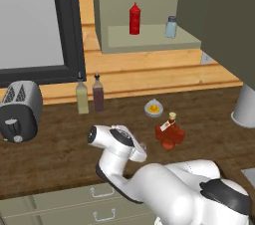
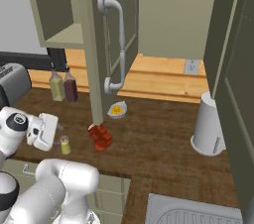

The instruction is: Put the shaker and condiment bottle from the counter next to their counterparts in the cabinet.

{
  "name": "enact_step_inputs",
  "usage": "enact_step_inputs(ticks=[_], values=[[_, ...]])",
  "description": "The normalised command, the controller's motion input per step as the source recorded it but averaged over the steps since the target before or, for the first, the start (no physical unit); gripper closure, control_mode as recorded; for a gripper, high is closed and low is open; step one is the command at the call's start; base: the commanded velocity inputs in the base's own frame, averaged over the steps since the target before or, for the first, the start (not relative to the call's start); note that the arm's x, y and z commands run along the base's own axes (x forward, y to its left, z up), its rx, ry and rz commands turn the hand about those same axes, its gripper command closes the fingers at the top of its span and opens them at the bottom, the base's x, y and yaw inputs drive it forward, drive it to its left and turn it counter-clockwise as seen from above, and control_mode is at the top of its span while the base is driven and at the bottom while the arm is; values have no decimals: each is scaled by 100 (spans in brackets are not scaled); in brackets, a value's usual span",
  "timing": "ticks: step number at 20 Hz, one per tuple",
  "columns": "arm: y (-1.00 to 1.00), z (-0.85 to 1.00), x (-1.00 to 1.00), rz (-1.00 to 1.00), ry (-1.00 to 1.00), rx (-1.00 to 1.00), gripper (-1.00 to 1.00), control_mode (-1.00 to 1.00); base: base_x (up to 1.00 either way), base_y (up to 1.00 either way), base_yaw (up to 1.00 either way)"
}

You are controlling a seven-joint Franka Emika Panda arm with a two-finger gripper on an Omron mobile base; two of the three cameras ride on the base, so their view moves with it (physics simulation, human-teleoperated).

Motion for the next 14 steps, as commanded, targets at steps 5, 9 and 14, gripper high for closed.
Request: enact_step_inputs(ticks=[5, 9, 14], values=[[0, -26, 0, 7, 0, 0, -100, -100, 0, 0, 0], [-11, 0, 0, 2, 0, 0, -100, -100, 0, 0, 0], [-27, 0, 1, 3, 0, 1, -100, -100, 0, 0, 0]])
